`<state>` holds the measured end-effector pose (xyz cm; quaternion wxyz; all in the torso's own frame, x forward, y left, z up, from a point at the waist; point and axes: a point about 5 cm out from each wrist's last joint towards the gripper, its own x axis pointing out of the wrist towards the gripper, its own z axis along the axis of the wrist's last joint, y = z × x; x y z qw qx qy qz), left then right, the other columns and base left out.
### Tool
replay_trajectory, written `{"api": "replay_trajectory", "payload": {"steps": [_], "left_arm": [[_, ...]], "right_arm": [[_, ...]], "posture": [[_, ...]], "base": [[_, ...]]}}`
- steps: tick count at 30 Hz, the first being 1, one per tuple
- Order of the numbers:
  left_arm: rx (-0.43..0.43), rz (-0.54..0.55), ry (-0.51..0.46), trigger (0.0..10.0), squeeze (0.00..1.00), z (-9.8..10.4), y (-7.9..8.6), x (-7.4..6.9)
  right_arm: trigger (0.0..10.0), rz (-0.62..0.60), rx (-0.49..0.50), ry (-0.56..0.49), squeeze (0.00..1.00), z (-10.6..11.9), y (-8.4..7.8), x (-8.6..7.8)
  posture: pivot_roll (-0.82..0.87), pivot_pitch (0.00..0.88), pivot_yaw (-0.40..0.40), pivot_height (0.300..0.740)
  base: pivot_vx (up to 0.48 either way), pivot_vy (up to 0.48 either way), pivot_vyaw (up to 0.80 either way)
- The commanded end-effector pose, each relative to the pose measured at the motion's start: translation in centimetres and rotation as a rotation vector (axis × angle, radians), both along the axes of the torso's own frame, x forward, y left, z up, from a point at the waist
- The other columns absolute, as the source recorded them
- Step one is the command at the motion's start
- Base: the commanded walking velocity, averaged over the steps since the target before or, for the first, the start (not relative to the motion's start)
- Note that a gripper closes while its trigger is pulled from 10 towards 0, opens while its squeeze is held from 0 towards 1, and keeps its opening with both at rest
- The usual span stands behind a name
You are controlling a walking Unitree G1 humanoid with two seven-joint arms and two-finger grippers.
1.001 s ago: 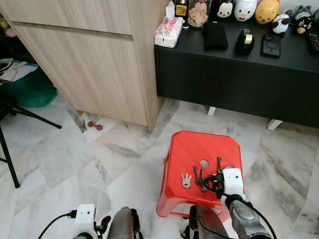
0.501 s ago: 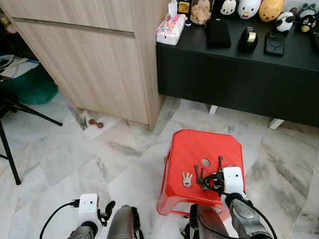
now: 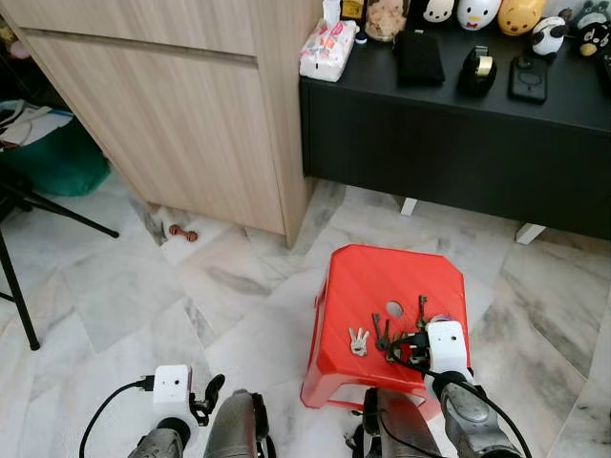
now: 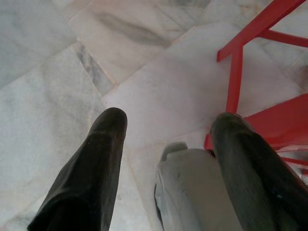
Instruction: Hang keys on a hook
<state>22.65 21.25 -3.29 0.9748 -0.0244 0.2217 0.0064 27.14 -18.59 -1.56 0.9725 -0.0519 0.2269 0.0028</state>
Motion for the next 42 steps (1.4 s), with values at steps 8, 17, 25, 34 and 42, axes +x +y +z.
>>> {"api": "replay_trajectory", "payload": {"steps": [8, 17, 25, 34, 42], "left_arm": [[-0.022, 0.015, 0.035, 10.0, 0.0, -0.8, -0.2, -1.3], [-0.028, 0.025, 0.042, 10.0, 0.0, -0.9, -0.4, -1.4], [-0.014, 0.056, 0.053, 10.0, 0.0, -0.8, 0.1, -0.8], [0.032, 0.046, 0.097, 10.0, 0.0, -1.0, 0.3, -0.5], [0.067, 0.044, 0.107, 10.0, 0.0, -0.7, 0.1, 0.5]], "right_arm": [[0.0, -0.021, -0.004, 0.035, 0.0, -0.7, -0.6, -0.9], [0.0, -0.022, -0.01, 0.019, 0.0, -0.6, -0.7, -0.8], [0.0, -0.05, -0.015, -0.055, 0.0, 0.7, -0.8, 0.5], [0.0, -0.082, -0.025, -0.172, 0.0, 2.3, -1.3, 1.4], [0.0, -0.068, -0.101, -0.342, 0.0, 4.3, -1.6, 1.7]], "posture": [[0.04, 0.292, 0.008, 0.622], [0.03, 0.289, 0.0, 0.622], [0.03, 0.258, 0.001, 0.622], [0.03, 0.198, 0.009, 0.622], [0.0, 0.142, 0.018, 0.622]], "base": [[0.0, 0.0, 0.0], [0.0, 0.0, 0.0], [0.0, 0.0, 0.0], [0.0, 0.0, 0.0], [0.0, 0.0, 0.0]]}}
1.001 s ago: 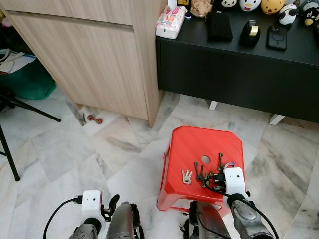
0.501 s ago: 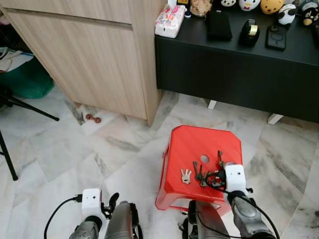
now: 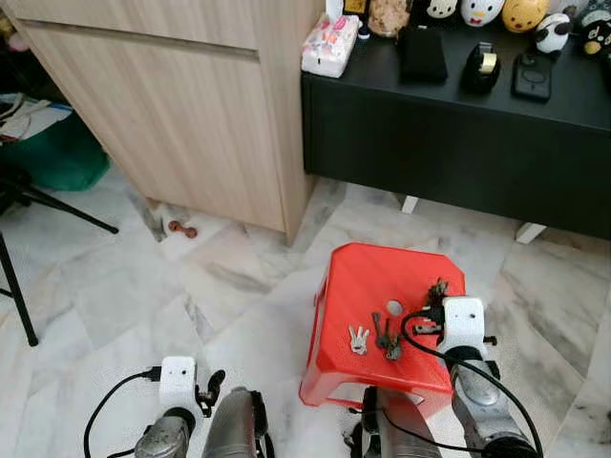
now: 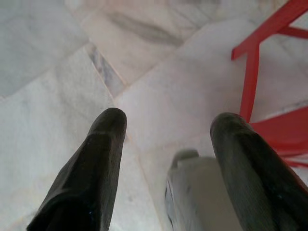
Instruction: Hang keys on a hook
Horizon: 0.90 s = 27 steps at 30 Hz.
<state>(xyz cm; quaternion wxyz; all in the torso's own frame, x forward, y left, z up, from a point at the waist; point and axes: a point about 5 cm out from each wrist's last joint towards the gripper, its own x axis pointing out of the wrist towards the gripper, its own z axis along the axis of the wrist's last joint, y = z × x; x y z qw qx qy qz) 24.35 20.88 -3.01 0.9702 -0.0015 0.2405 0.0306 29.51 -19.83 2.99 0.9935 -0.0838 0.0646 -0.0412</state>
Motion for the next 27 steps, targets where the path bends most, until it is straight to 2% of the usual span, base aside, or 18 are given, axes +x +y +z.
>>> {"api": "replay_trajectory", "payload": {"steps": [1, 2, 4, 12, 13, 16, 27], "left_arm": [[0.01, 0.012, 0.068, 10.0, 0.0, -0.9, 0.4, -1.0], [0.01, 0.012, 0.072, 10.0, 0.0, -0.8, 0.3, -0.6], [0.022, 0.006, 0.08, 10.0, 0.0, -0.7, 0.2, -0.3], [0.036, -0.007, 0.083, 10.0, 0.0, -0.6, -0.1, 0.1], [0.035, -0.001, 0.084, 10.0, 0.0, -0.6, -0.1, 0.1], [0.028, 0.027, 0.098, 10.0, 0.0, -0.7, 0.1, -0.1], [0.033, 0.023, 0.13, 10.0, 0.0, -1.2, -0.2, -0.6]], "right_arm": [[0.0, -0.027, -0.039, -0.039, 0.0, 0.1, -0.6, -0.7], [0.0, -0.06, -0.06, -0.084, 0.0, 0.7, -1.0, -0.8], [0.0, -0.078, -0.041, -0.106, 0.0, 0.9, -1.0, -1.0], [0.0, -0.087, 0.082, -0.114, 0.0, 0.7, -0.4, -1.5], [10.0, -0.085, 0.102, -0.133, 0.0, 0.7, -0.2, -1.9], [10.0, -0.085, 0.121, -0.159, 0.0, 1.0, 0.0, -2.1], [10.0, -0.092, 0.128, -0.205, 0.0, 2.8, 0.2, -0.6]], "posture": [[0.0, 0.134, 0.02, 0.622], [-0.01, 0.117, 0.025, 0.622], [-0.02, 0.105, 0.029, 0.622], [-0.02, 0.081, 0.039, 0.622], [-0.03, 0.075, 0.045, 0.622], [-0.03, 0.061, 0.053, 0.622], [-0.04, 0.038, 0.055, 0.622]], "base": [[0.0, 0.0, 0.0], [0.0, 0.0, 0.0], [0.0, 0.0, 0.0], [0.0, 0.0, 0.0], [0.0, 0.0, 0.0], [0.0, 0.0, 0.0], [0.0, 0.0, 0.0]]}}
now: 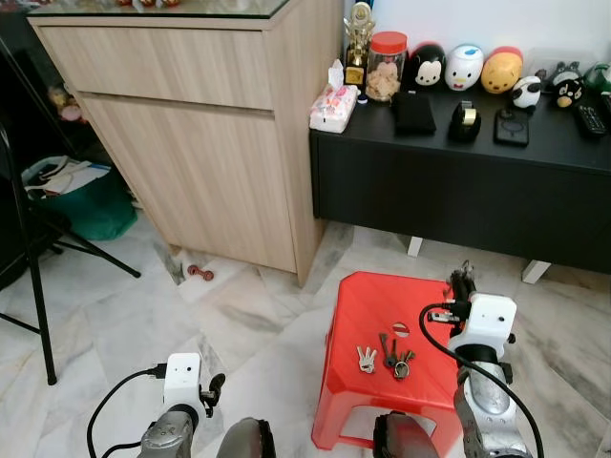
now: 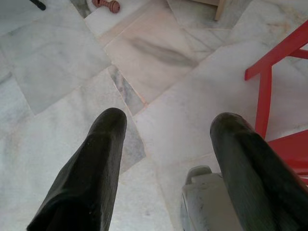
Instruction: Hang keys on a hook
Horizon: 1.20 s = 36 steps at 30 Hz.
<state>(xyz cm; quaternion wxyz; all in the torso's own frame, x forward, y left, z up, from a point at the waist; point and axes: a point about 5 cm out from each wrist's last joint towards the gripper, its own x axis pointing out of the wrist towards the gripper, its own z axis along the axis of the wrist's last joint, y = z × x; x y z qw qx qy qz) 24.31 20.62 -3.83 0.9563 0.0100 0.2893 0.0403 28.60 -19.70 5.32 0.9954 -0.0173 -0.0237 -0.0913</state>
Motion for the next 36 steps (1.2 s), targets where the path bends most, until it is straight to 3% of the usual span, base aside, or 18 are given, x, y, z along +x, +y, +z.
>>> {"api": "replay_trajectory", "payload": {"steps": [1, 8, 36], "left_arm": [[0.009, 0.01, 0.029, 10.0, 0.0, -0.5, 0.1, -0.6], [0.0, 0.021, 0.043, 10.0, 0.0, -0.7, 0.0, -0.9], [-0.007, 0.033, 0.044, 10.0, 0.0, -0.7, 0.1, -0.8]], "right_arm": [[10.0, 0.001, 0.016, -0.017, 0.0, 0.6, 0.0, 0.3], [10.0, 0.006, 0.035, -0.001, 0.0, 0.5, 0.6, 0.2], [10.0, 0.027, 0.053, 0.003, 0.0, 1.2, 0.8, 0.3]], "posture": [[-0.04, 0.032, 0.055, 0.622], [-0.04, 0.021, 0.047, 0.622], [-0.03, 0.04, 0.045, 0.622]], "base": [[0.0, 0.0, 0.0], [0.0, 0.0, 0.0], [-0.283, 0.0, 0.0]]}}
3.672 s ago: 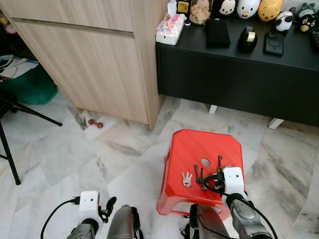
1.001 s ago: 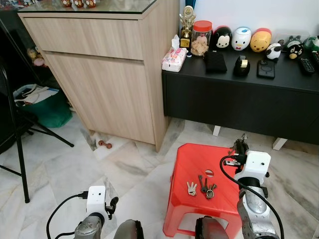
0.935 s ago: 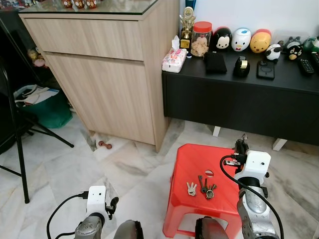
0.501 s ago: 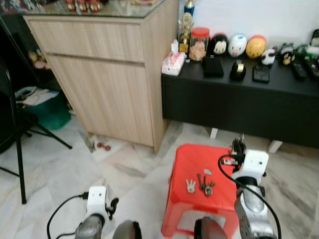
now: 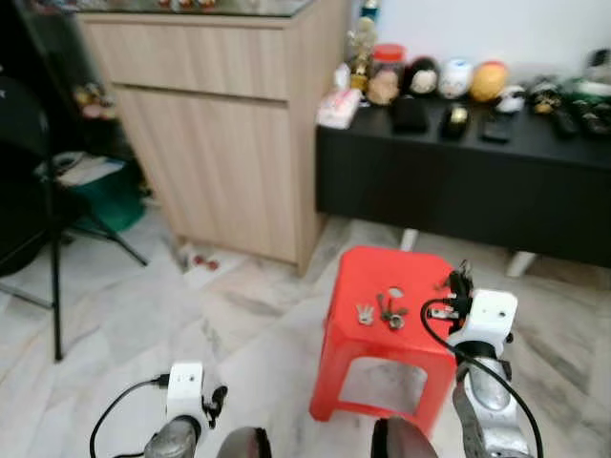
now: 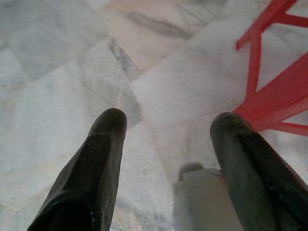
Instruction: Hang keys on a hook
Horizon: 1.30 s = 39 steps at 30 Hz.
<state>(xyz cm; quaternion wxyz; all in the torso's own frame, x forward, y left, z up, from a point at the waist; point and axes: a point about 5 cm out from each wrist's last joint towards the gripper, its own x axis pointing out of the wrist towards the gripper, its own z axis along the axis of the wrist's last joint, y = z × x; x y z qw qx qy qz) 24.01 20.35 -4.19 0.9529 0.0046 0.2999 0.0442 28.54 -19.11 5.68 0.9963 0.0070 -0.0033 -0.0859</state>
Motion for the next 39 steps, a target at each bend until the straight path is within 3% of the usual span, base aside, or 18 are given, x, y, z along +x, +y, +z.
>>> {"api": "replay_trajectory", "payload": {"steps": [1, 24, 34, 39], "left_arm": [[0.002, 0.02, 0.022, 10.0, 0.0, -0.3, 0.4, -0.5], [0.003, -0.006, 0.029, 10.0, 0.0, -0.4, -0.1, -0.5], [0.001, -0.012, 0.033, 10.0, 0.0, -0.5, -0.3, -0.5], [0.002, -0.013, 0.035, 10.0, 0.0, -0.5, -0.3, -0.5]], "right_arm": [[10.0, 0.017, 0.003, -0.042, 0.0, 1.0, 0.2, 0.4], [10.0, 0.022, -0.005, -0.057, 0.0, 1.5, 0.2, 0.4], [10.0, 0.019, -0.003, -0.06, 0.0, 1.4, 0.0, 0.3], [10.0, 0.011, 0.001, 0.0, 0.0, 0.4, -0.3, 0.2]], "posture": [[-0.03, 0.04, 0.045, 0.622], [-0.03, 0.06, 0.04, 0.74], [-0.03, 0.064, 0.04, 0.74], [-0.04, 0.069, 0.038, 0.74]], "base": [[0.0, 0.0, 0.0], [0.0, 0.0, 0.0], [0.0, 0.0, 0.0], [0.0, 0.0, 0.0]]}}
